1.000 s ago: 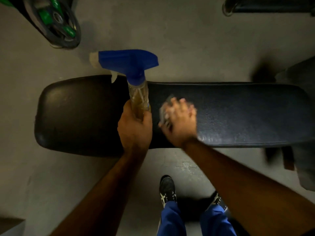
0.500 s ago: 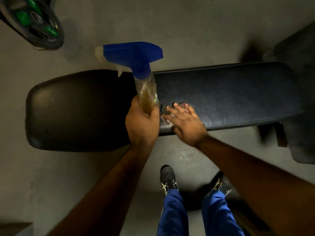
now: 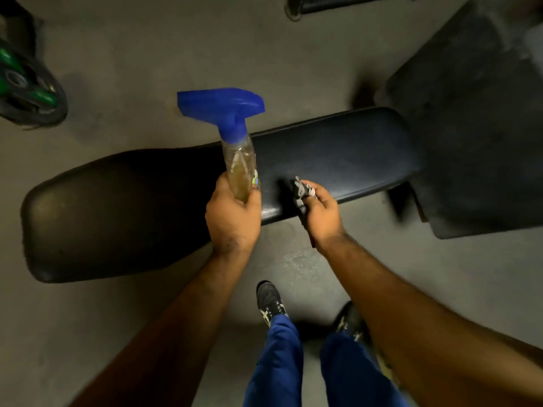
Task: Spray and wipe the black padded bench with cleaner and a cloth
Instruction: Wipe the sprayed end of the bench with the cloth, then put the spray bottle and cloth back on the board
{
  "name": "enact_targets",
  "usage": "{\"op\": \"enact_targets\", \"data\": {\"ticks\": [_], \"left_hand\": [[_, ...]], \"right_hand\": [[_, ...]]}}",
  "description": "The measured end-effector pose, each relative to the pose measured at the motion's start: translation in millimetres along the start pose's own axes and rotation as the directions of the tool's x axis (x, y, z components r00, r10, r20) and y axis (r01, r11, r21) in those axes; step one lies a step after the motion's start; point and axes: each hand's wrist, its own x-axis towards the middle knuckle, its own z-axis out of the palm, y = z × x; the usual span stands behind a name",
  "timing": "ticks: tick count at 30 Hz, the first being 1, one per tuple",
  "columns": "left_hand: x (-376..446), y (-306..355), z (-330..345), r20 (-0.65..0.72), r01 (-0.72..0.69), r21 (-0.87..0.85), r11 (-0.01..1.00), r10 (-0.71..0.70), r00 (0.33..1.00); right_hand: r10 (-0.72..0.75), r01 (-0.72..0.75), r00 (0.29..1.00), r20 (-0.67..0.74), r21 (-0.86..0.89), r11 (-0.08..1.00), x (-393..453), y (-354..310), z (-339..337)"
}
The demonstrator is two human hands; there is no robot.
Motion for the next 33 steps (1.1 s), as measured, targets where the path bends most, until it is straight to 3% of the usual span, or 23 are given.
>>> {"op": "enact_targets", "data": {"ticks": [9, 13, 18, 25, 31, 33], "left_hand": [[-128.7, 90.1, 17.9, 0.263, -0.193, 0.055, 0.98, 0.173, 0.949], [-206.0, 124.4, 36.8, 0.371, -0.28, 0.029, 0.96, 0.25, 0.894], [-314.3, 150.2, 63.2, 0.487, -0.352, -0.004, 0.936, 0.31, 0.817], [-456.6, 151.0, 115.7, 0.746, -0.454, -0.024, 0.891, 0.319, 0.584], [-546.7, 134.4, 162.0, 0.844, -0.525, -0.022, 0.851, 0.297, 0.446], [-566.7, 126.7, 179.7, 0.867, -0.563, -0.028, 0.826, 0.3, 0.398]], "right_hand": [[-0.062, 0.065, 0.994, -0.084, 0.029, 0.997, -96.3, -52.1, -155.8], [-0.057, 0.063, 0.974, -0.218, 0.022, 0.998, -153.5, -43.2, -246.8], [-0.01, 0.063, 0.929, -0.371, 0.132, 0.989, -235.5, -19.2, -352.1], [0.016, 0.025, 0.806, -0.591, 0.062, 0.998, -340.6, 50.5, -470.0], [0.063, -0.097, 0.695, -0.716, -0.007, 0.995, -390.8, 142.8, -525.6], [0.01, -0.129, 0.646, -0.764, -0.096, 0.987, -399.6, 166.2, -533.7]]}}
